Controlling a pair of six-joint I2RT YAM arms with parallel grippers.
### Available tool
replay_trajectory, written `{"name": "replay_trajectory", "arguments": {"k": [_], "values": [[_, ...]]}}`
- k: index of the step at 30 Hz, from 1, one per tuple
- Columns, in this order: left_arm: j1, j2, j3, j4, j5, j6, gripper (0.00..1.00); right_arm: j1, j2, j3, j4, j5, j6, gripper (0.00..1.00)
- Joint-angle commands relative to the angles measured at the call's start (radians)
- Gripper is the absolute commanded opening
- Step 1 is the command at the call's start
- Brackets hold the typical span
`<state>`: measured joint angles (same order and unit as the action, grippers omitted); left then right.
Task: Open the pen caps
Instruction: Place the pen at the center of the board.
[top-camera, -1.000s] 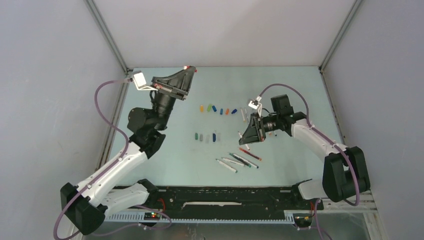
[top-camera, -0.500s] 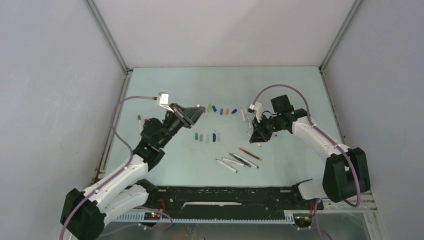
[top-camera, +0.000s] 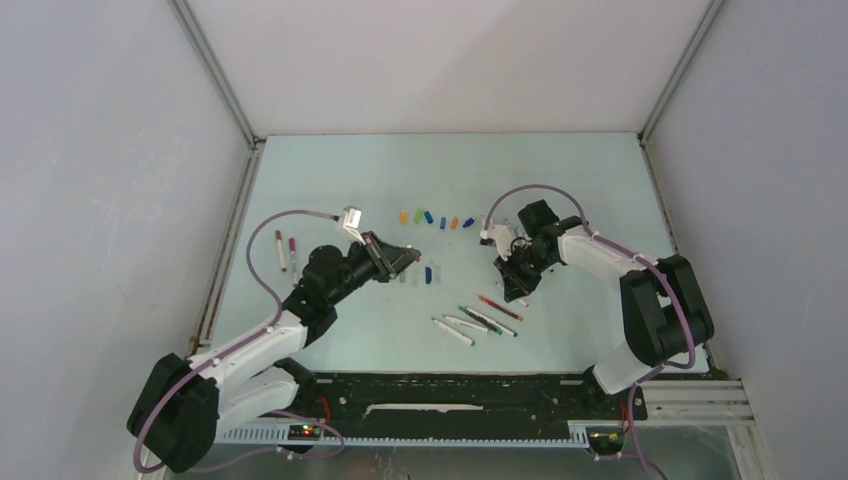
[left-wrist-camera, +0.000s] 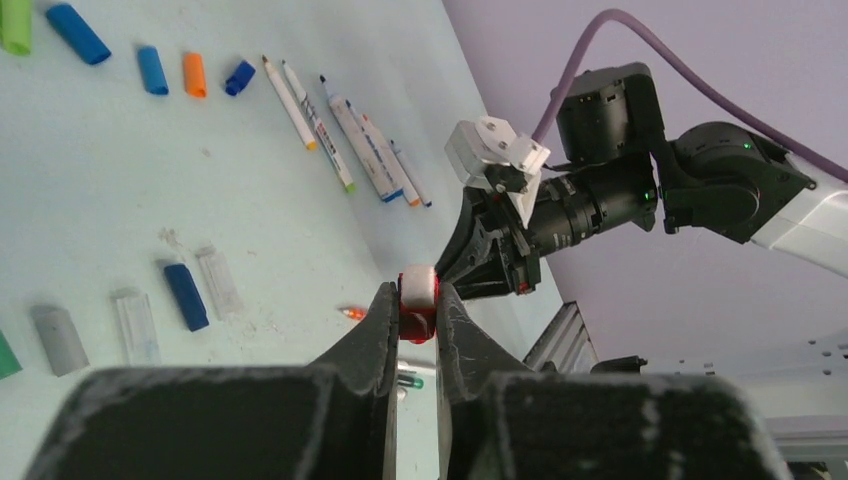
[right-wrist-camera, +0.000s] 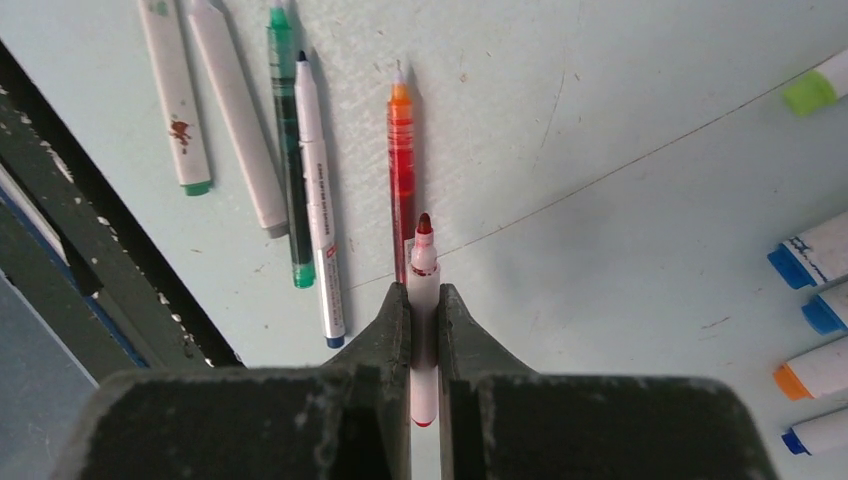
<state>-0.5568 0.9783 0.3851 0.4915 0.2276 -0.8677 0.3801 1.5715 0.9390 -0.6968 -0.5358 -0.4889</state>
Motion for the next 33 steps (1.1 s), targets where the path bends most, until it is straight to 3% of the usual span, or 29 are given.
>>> {"name": "replay_trajectory", "arguments": {"k": [1, 23, 33], "values": [[0.000, 0.053, -0.018, 0.084, 0.059, -0.029, 0.00, 0.013, 0.048, 0.051, 0.014, 0.065, 0.004, 0.07], [-0.109, 0.250, 0.067, 0.079, 0.051, -0.006, 0.00, 0.035, 0.123, 0.085, -0.008, 0.124, 0.009, 0.27], [-0.184, 0.339, 0.245, -0.237, -0.106, 0.071, 0.00, 0.032, 0.041, 0.094, -0.051, 0.084, -0.032, 0.33]]}}
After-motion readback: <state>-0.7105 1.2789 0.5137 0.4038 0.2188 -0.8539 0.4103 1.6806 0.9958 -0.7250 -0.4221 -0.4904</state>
